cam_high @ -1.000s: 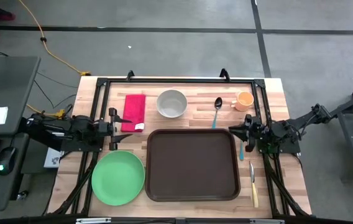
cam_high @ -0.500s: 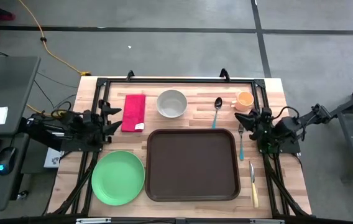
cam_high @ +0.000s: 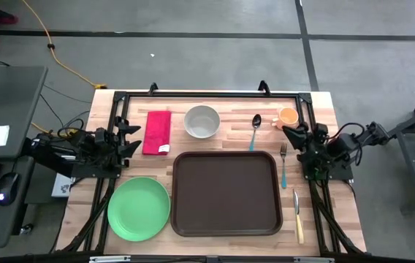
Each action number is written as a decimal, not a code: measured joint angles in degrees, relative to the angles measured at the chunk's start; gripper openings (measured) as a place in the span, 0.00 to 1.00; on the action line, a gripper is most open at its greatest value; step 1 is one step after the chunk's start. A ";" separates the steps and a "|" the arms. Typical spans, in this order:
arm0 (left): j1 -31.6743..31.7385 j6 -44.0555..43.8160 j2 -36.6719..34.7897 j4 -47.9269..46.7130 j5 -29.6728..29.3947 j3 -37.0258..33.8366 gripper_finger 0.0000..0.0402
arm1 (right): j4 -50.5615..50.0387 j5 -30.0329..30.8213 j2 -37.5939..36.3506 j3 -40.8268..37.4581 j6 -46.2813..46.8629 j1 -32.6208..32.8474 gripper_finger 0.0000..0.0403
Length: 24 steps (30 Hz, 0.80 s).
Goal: Set up tray
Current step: Put the yellow cup on the top left of the brown serving tray
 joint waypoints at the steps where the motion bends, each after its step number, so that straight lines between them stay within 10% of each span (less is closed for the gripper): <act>1: 0.00 -0.34 0.00 0.02 -0.01 0.00 0.70 | -1.27 0.71 0.24 1.13 -1.03 0.00 0.14; 12: 0.00 -0.98 0.02 -0.44 -0.09 0.00 0.70 | -34.11 10.29 11.27 25.02 -7.07 -0.02 0.14; 24: 0.01 -2.69 0.02 -0.65 -3.06 0.02 0.70 | -73.11 13.56 35.64 52.96 10.78 -3.12 0.14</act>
